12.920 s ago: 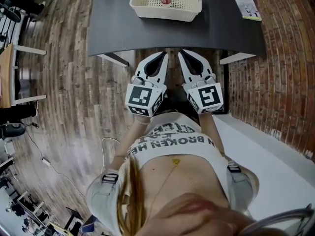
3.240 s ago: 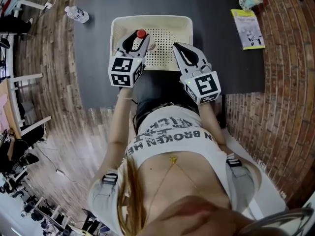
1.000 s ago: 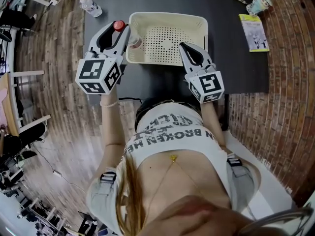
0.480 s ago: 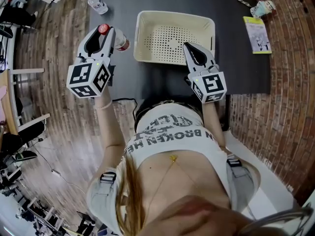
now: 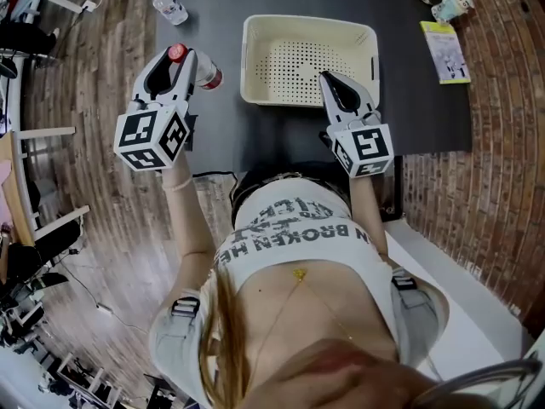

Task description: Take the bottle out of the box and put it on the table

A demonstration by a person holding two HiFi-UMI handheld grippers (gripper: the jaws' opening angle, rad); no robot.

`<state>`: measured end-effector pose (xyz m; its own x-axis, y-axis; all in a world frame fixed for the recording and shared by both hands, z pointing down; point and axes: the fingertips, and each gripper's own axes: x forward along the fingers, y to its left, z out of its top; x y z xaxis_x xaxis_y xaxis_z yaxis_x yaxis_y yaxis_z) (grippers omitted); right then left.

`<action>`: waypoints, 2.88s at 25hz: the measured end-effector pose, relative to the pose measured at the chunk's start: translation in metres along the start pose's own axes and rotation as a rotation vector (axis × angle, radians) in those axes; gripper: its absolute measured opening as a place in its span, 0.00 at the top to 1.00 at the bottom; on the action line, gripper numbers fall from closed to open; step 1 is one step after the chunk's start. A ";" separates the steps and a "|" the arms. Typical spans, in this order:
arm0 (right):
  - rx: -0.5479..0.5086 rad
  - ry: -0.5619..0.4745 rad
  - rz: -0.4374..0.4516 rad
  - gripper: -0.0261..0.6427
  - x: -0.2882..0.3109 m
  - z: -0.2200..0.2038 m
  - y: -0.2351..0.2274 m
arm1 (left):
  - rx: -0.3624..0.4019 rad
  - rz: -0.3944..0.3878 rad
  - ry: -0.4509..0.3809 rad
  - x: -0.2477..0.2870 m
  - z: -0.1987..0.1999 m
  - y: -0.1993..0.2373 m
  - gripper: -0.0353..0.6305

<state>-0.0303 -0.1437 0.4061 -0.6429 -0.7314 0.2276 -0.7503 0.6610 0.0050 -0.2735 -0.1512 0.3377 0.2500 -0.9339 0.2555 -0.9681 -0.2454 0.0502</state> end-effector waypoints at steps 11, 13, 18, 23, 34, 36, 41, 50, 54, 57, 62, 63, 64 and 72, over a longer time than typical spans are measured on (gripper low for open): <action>0.005 -0.001 -0.041 0.95 0.001 -0.002 0.011 | 0.005 -0.041 0.010 -0.002 -0.009 0.007 0.72; 0.002 -0.002 -0.041 0.95 0.002 -0.002 0.012 | 0.006 -0.044 0.012 -0.002 -0.010 0.008 0.72; -0.002 -0.004 -0.043 0.95 0.006 -0.001 0.015 | 0.005 -0.045 0.015 -0.003 -0.013 0.013 0.72; -0.003 0.000 -0.046 0.95 0.008 -0.001 0.015 | 0.021 -0.047 0.032 0.001 -0.025 0.012 0.72; -0.001 0.016 -0.061 0.95 0.009 -0.005 0.016 | -0.004 -0.085 0.119 0.021 -0.102 0.004 0.72; -0.004 0.017 -0.063 0.95 0.009 -0.005 0.016 | -0.011 -0.087 0.131 0.024 -0.115 0.004 0.72; -0.005 0.023 -0.066 0.95 0.009 -0.008 0.018 | -0.017 -0.095 0.153 0.028 -0.139 -0.003 0.72; -0.003 0.028 -0.071 0.95 0.008 -0.015 0.021 | 0.023 -0.115 0.151 0.022 -0.160 -0.018 0.72; -0.001 0.031 -0.076 0.95 0.006 -0.018 0.022 | -0.006 -0.118 0.132 0.016 -0.163 -0.016 0.72; 0.001 0.032 -0.076 0.95 0.006 -0.020 0.023 | -0.014 -0.120 0.116 0.015 -0.163 -0.017 0.72; -0.001 0.028 -0.064 0.95 0.009 -0.019 0.025 | -0.032 -0.123 0.105 0.016 -0.163 -0.018 0.72; -0.002 0.028 -0.063 0.95 0.009 -0.019 0.026 | -0.035 -0.124 0.103 0.016 -0.163 -0.018 0.72; -0.002 0.028 -0.061 0.95 0.010 -0.019 0.027 | -0.036 -0.125 0.102 0.016 -0.163 -0.018 0.72; 0.000 0.031 -0.058 0.95 0.011 -0.021 0.027 | -0.039 -0.128 0.095 0.016 -0.164 -0.018 0.72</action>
<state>-0.0549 -0.1305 0.4291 -0.5931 -0.7631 0.2568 -0.7862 0.6177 0.0196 -0.2549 -0.1192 0.4989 0.3709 -0.8665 0.3342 -0.9286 -0.3492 0.1253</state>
